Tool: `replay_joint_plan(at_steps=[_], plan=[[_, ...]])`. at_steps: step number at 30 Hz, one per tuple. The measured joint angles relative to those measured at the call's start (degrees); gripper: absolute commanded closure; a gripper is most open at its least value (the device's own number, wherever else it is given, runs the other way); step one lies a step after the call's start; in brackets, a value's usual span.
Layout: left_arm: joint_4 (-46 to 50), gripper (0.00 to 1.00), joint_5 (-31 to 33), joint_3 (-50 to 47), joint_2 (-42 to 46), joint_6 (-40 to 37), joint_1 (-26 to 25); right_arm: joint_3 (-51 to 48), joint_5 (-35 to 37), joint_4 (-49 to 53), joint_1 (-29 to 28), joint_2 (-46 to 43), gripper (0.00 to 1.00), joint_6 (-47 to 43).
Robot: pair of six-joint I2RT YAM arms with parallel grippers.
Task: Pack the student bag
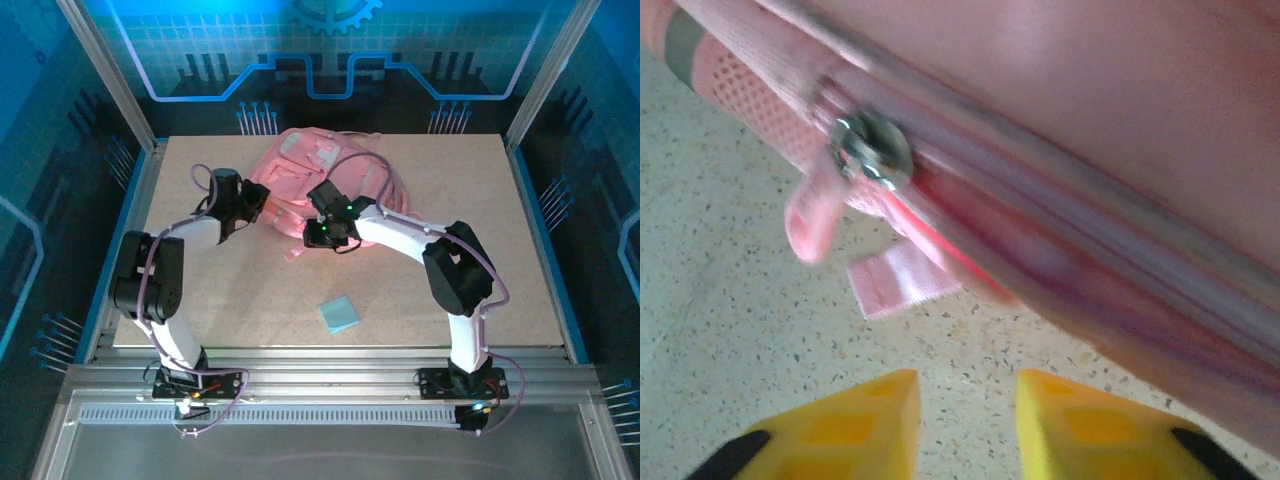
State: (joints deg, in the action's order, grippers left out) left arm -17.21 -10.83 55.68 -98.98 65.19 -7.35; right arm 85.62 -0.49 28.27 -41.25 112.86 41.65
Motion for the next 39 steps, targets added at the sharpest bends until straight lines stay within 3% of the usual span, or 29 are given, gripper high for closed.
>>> replay_joint_plan(at_steps=[7, 15, 20, 30, 35, 39], plan=[[-1.22, 1.00, 4.72, -3.80, 5.03, 3.93, -3.98, 0.81, 1.40, -1.33, -0.22, 0.07, 0.57, 6.78], [-2.71, 1.00, 6.56, -6.40, 6.47, 5.90, -4.81, 1.07, 3.37, -1.92, -0.72, -0.04, 0.50, 11.26], [-2.86, 1.00, 6.73, -7.23, 7.50, 6.78, -4.94, 1.07, 2.84, -2.67, -0.68, -0.02, 0.59, 14.40], [-2.82, 1.00, 8.28, -10.03, 10.73, 6.75, -5.57, 1.51, 2.80, -3.72, 0.02, 0.74, 1.00, 19.61], [-2.82, 1.00, 8.20, -10.12, 10.62, 6.01, -4.70, 1.14, 1.40, -4.37, 0.46, 0.39, 1.00, 16.50], [-3.65, 1.00, 5.68, -9.57, 8.76, 5.33, -2.67, 0.50, -2.10, -4.26, 1.22, -0.94, 1.00, 8.76]])
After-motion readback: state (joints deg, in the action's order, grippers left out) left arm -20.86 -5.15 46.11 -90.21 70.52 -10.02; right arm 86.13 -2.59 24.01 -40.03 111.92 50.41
